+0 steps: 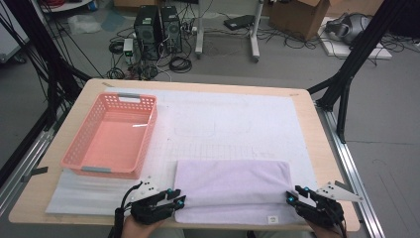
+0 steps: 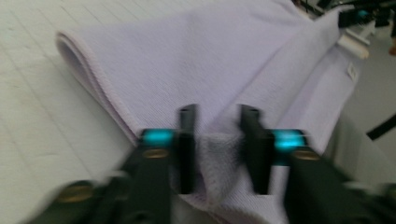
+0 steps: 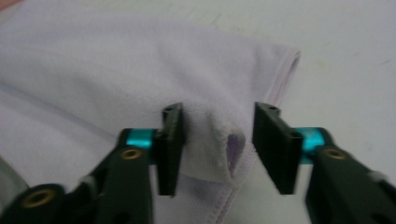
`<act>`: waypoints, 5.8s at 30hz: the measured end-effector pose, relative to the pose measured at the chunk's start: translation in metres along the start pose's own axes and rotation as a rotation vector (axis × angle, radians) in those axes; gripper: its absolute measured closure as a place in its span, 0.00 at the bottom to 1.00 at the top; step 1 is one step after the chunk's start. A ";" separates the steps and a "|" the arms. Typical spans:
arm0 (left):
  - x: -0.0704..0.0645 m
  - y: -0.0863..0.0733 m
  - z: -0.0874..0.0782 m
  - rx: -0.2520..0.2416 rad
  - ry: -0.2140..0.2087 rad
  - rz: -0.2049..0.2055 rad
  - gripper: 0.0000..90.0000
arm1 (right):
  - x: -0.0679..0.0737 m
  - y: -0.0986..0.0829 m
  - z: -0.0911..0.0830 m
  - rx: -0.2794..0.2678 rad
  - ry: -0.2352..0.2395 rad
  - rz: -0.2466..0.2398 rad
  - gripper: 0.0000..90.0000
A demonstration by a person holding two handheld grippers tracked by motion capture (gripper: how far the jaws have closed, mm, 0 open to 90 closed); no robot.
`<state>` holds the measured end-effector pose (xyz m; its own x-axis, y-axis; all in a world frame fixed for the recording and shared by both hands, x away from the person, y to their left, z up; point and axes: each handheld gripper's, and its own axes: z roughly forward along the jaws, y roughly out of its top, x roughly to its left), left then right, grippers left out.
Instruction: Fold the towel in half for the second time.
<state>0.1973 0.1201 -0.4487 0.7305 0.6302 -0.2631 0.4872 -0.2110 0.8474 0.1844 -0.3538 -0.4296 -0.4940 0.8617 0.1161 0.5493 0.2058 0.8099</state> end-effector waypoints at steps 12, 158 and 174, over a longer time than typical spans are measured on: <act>-0.014 -0.007 -0.022 -0.043 -0.040 -0.002 0.91 | 0.012 -0.014 -0.032 -0.035 0.028 -0.057 0.95; 0.050 0.031 0.024 -0.022 0.152 -0.081 0.57 | -0.030 0.013 0.011 0.008 -0.050 0.083 0.65; 0.046 0.039 0.013 -0.194 0.128 0.022 0.24 | -0.027 0.018 0.004 -0.110 -0.084 -0.036 0.33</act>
<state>0.2557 0.1310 -0.4338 0.6672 0.7194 -0.1931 0.3618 -0.0864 0.9282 0.2106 -0.3719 -0.4209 -0.4512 0.8915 0.0410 0.4531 0.1893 0.8711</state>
